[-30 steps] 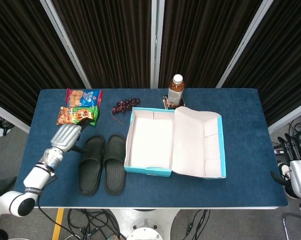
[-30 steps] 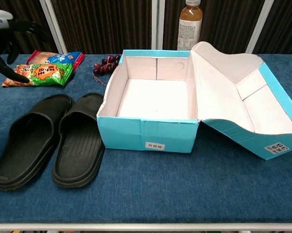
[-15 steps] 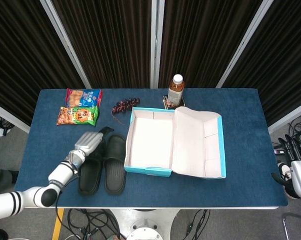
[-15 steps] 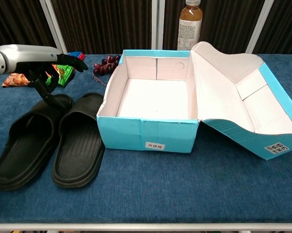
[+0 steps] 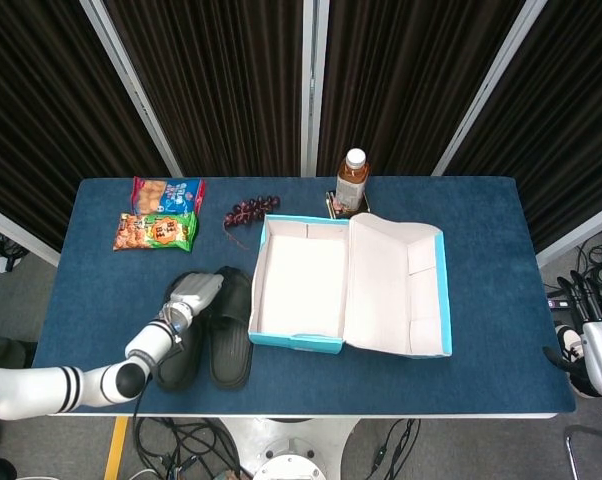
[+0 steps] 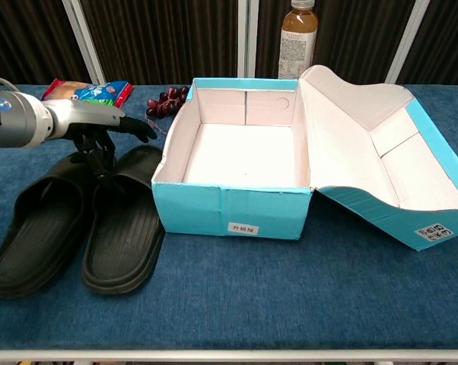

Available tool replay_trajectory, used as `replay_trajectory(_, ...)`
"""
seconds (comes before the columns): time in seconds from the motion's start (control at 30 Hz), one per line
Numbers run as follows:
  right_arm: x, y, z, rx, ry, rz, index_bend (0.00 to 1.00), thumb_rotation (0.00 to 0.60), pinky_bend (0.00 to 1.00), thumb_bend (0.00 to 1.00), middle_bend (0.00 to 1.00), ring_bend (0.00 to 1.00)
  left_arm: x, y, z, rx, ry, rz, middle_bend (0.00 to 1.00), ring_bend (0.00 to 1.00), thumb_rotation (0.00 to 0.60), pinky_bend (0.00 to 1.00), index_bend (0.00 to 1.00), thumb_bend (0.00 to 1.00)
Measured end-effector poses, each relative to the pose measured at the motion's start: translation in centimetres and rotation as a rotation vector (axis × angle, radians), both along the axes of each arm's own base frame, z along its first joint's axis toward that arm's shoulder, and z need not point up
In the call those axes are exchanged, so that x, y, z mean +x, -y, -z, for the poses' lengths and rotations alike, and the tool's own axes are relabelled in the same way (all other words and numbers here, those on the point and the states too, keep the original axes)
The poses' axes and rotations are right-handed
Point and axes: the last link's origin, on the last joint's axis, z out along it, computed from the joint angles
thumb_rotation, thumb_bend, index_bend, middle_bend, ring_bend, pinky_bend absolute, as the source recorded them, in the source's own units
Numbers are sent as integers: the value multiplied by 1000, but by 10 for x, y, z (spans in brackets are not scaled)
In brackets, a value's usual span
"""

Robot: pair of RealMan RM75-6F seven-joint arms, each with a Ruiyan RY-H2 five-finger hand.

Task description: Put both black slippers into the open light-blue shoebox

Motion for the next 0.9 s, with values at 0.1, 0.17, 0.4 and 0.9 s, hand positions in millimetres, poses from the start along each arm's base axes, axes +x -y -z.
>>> replay_trajectory(0.1,0,0,-1,-1,-2,2,0,600,0,26,0,0,-2,-2,7,-10,-19,-15,35,633,600,822,65,0)
replay_trajectory(0.17,0,0,-1,-1,-4,4,0,600,0,26,0,0,-4,-2,11,-22,-33,-26,37,640,600,826,65,0)
replay_trajectory(0.4,0,1,-1,0,-4,6,0,600,0,26,0,0,-10,-6,26,-9,-59,-70,327,762,600,872,327,0)
replay_trajectory(0.9,1,0,-5,-15,-7,-2,0,600,0,26,0,0,-1,-14,-6,132,25,-86,452,810,600,922,423,0)
